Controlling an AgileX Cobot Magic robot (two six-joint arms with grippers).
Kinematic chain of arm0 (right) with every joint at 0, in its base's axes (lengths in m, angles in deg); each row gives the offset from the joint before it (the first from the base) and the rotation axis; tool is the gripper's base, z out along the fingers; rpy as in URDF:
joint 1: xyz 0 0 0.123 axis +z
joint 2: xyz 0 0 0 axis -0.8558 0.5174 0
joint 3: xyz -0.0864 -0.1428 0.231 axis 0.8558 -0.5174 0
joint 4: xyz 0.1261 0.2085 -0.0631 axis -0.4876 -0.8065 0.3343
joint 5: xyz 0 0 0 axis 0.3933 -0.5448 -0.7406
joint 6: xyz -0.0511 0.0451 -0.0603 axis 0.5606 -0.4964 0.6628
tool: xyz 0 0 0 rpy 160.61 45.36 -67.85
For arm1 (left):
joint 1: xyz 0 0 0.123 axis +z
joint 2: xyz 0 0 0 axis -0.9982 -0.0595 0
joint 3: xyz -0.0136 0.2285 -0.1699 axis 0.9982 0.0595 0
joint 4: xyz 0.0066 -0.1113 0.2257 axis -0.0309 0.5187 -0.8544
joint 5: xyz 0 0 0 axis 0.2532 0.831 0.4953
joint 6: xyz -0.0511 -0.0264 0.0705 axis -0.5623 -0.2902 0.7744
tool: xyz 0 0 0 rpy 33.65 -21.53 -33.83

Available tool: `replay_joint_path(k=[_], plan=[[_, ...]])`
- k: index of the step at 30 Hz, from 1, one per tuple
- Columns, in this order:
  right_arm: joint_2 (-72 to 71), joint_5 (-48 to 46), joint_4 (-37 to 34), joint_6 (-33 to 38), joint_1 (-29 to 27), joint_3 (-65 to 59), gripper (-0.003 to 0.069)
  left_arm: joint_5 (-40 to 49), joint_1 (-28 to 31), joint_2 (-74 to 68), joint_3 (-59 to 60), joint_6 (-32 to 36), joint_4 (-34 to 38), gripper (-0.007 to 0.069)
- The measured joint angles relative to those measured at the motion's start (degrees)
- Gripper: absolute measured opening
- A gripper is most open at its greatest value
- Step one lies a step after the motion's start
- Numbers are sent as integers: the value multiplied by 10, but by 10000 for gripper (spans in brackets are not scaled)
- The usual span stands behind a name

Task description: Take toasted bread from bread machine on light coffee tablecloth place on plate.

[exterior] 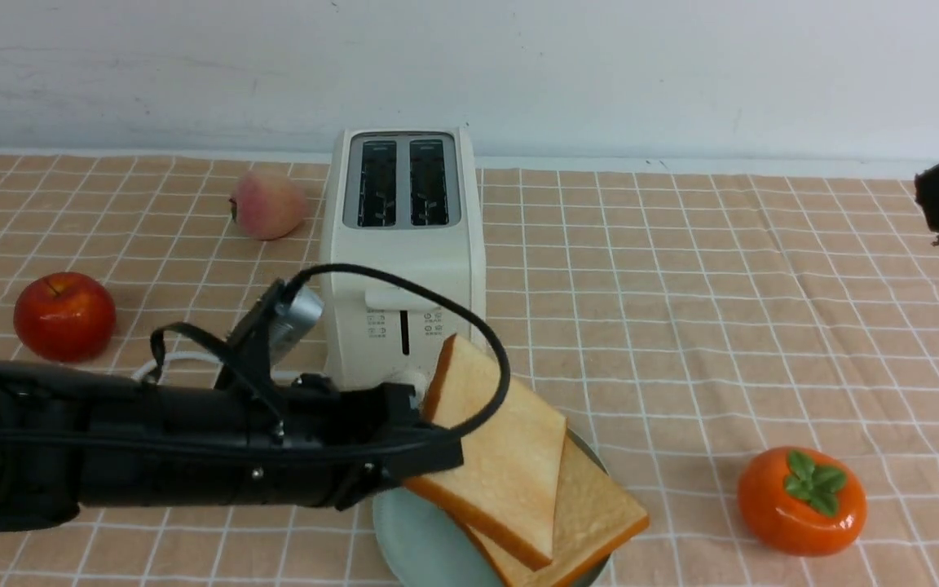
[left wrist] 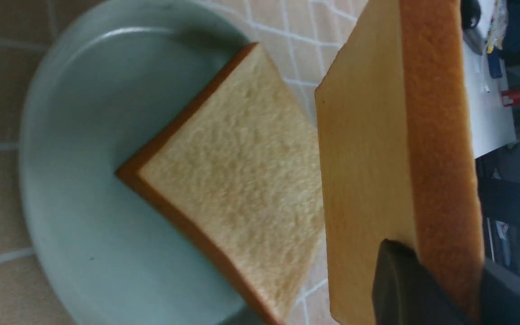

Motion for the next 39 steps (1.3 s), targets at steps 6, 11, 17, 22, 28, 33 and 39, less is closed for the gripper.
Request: replay_joint_path(k=[6, 11, 17, 22, 28, 33, 39], plan=[[0, 0, -6, 0, 0, 0, 421, 38, 0, -61, -3, 4, 8, 75], [0, 0, -6, 0, 0, 0, 421, 57, 0, -74, -16, 8, 8, 118], [0, -2, -6, 0, 0, 0, 421, -10, 0, -73, -20, 9, 8, 328], [0, -5, 0, 0, 0, 0, 421, -59, 13, -49, -20, 8, -28, 584], [0, -27, 11, 0, 0, 0, 421, -83, 102, 19, -22, -45, -128, 659], [0, -28, 15, 0, 0, 0, 421, -38, 185, 93, -49, -210, -316, 594], [0, -19, 54, -6, 0, 0, 391, 66, 201, 201, -99, -422, -586, 383]])
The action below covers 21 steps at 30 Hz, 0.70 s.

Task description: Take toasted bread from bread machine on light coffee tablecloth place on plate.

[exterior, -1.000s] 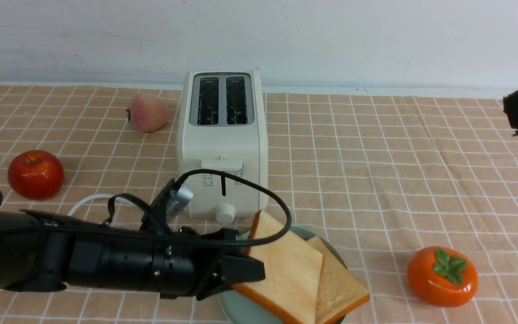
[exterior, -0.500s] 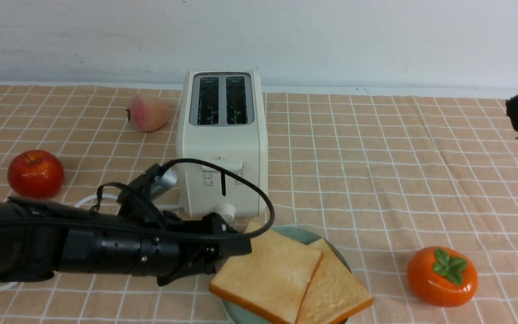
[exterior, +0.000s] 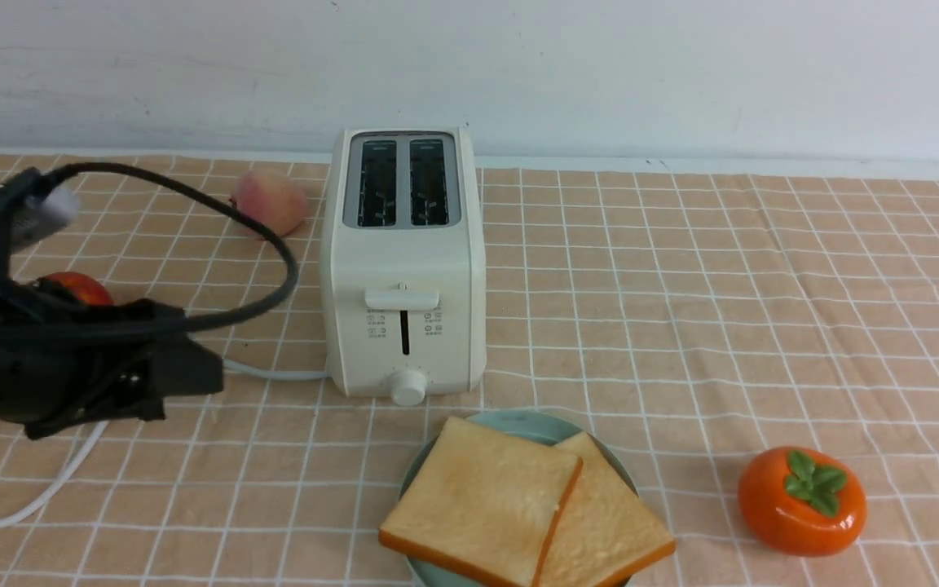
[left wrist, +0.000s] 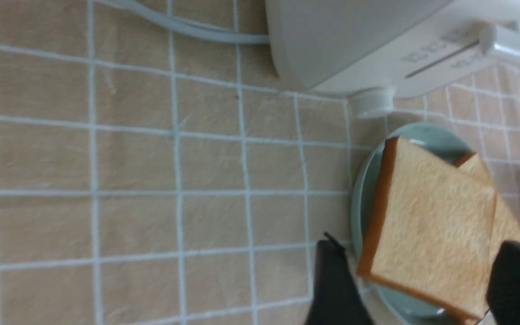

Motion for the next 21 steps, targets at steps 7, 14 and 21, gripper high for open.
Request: replay_joint_path(k=[7, 14, 21], plan=[[2, 39, 140, -76, 0, 0, 123, 16, -20, 148, -29, -124, -160, -13], [-22, 31, 217, -95, 0, -6, -19, 42, -92, 218, -29, -127, -172, -14], [-243, 199, 198, -124, 0, -246, -20, 55, -104, 325, -13, -193, -244, -14]])
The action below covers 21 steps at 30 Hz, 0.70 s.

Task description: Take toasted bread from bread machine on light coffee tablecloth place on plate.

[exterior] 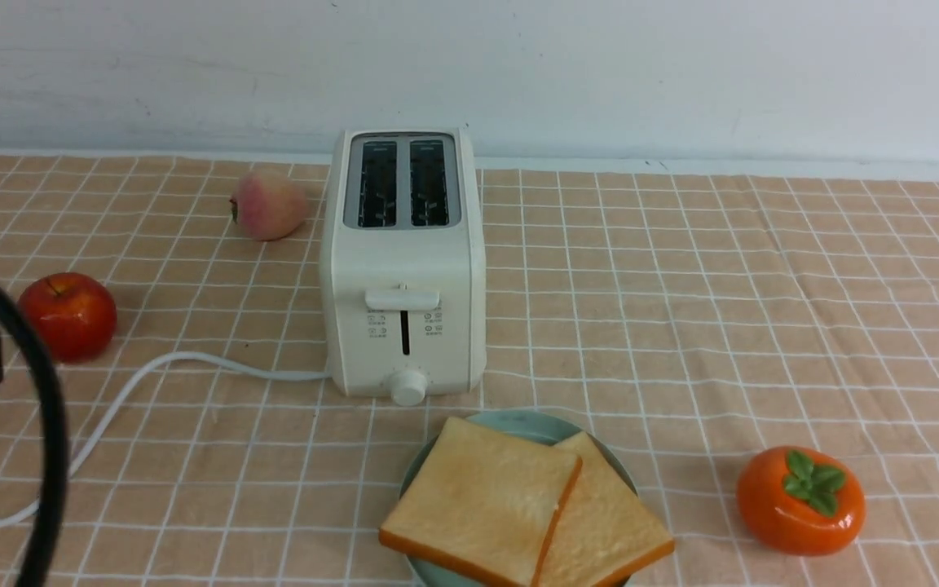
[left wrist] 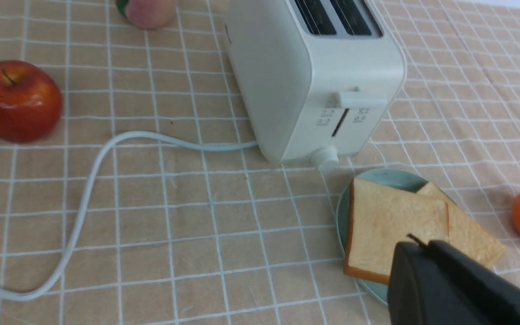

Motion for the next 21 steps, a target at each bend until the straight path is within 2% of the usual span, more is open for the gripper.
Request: replay_joint_path(k=[3, 6, 10, 13, 17, 21], plan=[[-97, 91, -14, -23, 0, -172, -20, -2, 0, 21, 26, -14, -8, -14], [-152, 137, -15, -39, 0, -262, -20, -2, 0, 28, 45, -18, -5, -14], [-229, 268, -2, -123, 0, -451, -20, 0, 0, 35, 96, -19, -4, -14], [-244, 330, 36, -169, 0, -516, -18, 12, 0, 35, 119, -21, -7, -14], [-247, 402, 87, -224, 0, -533, -16, 31, 0, 35, 129, -22, 4, -14], [-247, 415, 108, -240, 0, -533, -11, 28, 0, 35, 129, -22, 24, -14]])
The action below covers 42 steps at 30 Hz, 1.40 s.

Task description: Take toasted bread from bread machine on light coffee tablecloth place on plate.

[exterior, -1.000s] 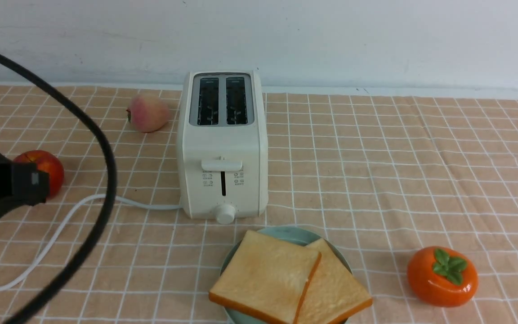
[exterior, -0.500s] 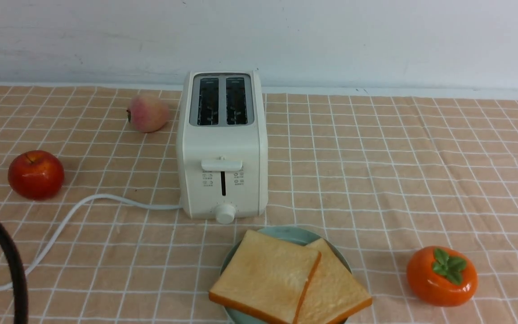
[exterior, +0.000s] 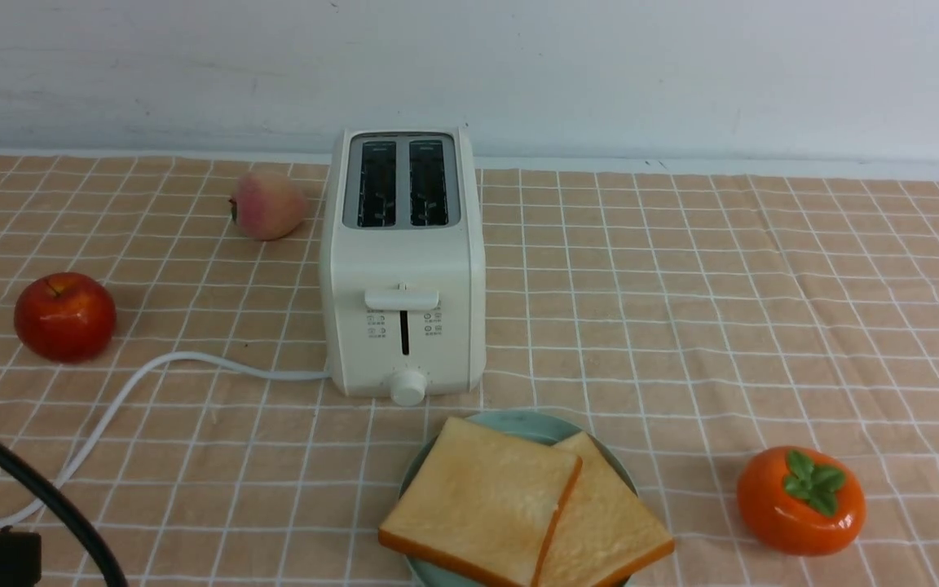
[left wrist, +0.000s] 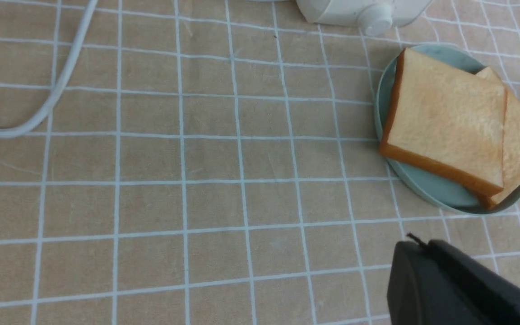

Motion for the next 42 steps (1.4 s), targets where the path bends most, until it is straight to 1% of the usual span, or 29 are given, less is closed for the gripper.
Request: replay_joint_path(k=[5, 17, 20, 23, 26, 27, 28, 29, 31, 33, 34, 35, 39, 42], plan=[[0, 3, 1, -17, 0, 0, -8, 0, 0, 0, 0, 0, 5, -14], [0, 3, 1, -20, 0, 0, 1, -1, 0, 1, 0, 0, 5, -14], [0, 3, 1, -20, 0, 0, 3, -5, 0, 31, 0, 1, 0, -13], [0, 3, 1, -20, 0, 0, 4, -27, 0, 81, 3, 2, -22, -13], [0, 4, 1, -20, 0, 0, 6, -64, 0, 177, 33, 2, -31, -13], [0, 4, 1, -20, 0, 0, 6, -68, 0, 188, 40, 2, -31, -13], [0, 4, 1, -20, 0, 0, 9, -92, 5, 236, 76, 2, -31, -13], [0, 4, 1, -20, 0, 0, 10, -92, 5, 241, 81, 2, -31, -13], [0, 4, 1, -20, 0, 0, 13, -149, 22, 302, 159, 2, -35, -13], [0, 4, 1, -20, 0, 0, 14, -201, 33, 318, 204, 2, -47, -12], [0, 4, 1, -20, 0, 0, 14, -201, 34, 319, 209, 2, -47, -12], [0, 4, 1, -20, 0, 0, 13, -264, 41, 321, 257, 2, -67, -12], [0, 5, 1, -20, 0, 0, 15, -350, 44, 321, 342, 2, -98, -9], [0, 4, 1, -20, 0, 0, 16, -366, 44, 321, 376, -4, -105, -4]])
